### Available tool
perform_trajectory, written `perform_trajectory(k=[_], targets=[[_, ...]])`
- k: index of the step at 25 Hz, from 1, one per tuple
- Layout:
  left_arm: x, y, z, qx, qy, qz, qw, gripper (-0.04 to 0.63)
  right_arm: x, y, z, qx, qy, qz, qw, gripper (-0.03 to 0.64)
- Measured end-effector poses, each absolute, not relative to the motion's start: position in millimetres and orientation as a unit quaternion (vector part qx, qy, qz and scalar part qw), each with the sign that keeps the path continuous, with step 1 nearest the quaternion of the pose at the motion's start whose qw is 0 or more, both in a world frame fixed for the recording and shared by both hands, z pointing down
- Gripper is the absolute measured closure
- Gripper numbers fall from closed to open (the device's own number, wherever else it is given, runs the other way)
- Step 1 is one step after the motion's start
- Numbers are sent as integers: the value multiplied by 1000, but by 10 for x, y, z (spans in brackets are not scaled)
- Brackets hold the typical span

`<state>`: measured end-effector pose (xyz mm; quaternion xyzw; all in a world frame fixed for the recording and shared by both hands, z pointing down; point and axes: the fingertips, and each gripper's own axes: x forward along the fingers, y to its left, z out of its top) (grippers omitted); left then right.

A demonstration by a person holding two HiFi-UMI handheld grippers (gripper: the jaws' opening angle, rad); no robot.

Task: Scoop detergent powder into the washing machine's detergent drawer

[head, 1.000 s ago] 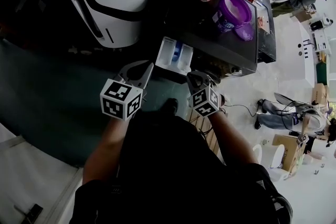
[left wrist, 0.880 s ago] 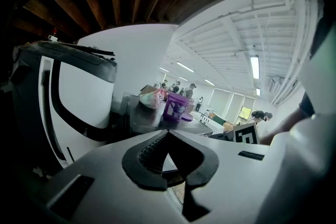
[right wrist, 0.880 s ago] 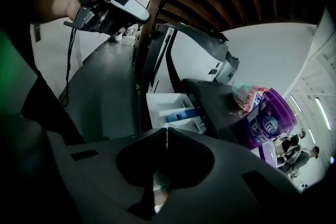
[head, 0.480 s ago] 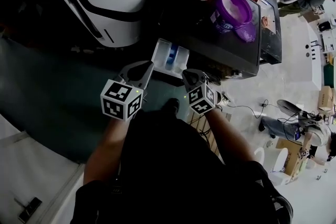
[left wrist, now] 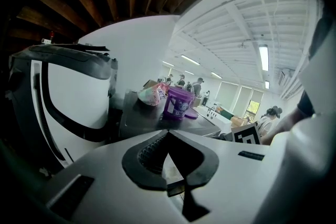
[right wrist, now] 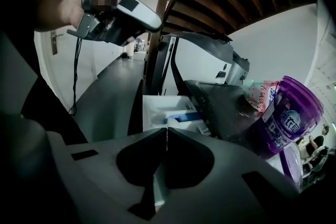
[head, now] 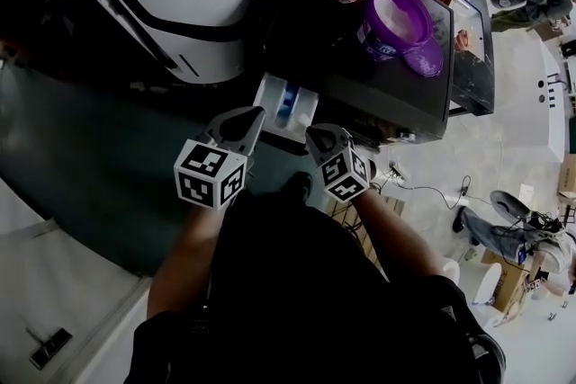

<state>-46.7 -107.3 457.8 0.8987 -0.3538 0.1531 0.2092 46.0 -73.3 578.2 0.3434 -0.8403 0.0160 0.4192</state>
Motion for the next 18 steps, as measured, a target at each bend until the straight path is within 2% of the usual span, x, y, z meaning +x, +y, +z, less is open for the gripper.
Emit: perform_trajectory(k=[12,18], targets=[[-72,-1343,4356,902,-358,158,181,592,864,-1049,5242,378,-870,66,309,595],[220,-1433,4174,909,-352,150,167,592,1197,-1179,4869,398,-881,117,228,595]])
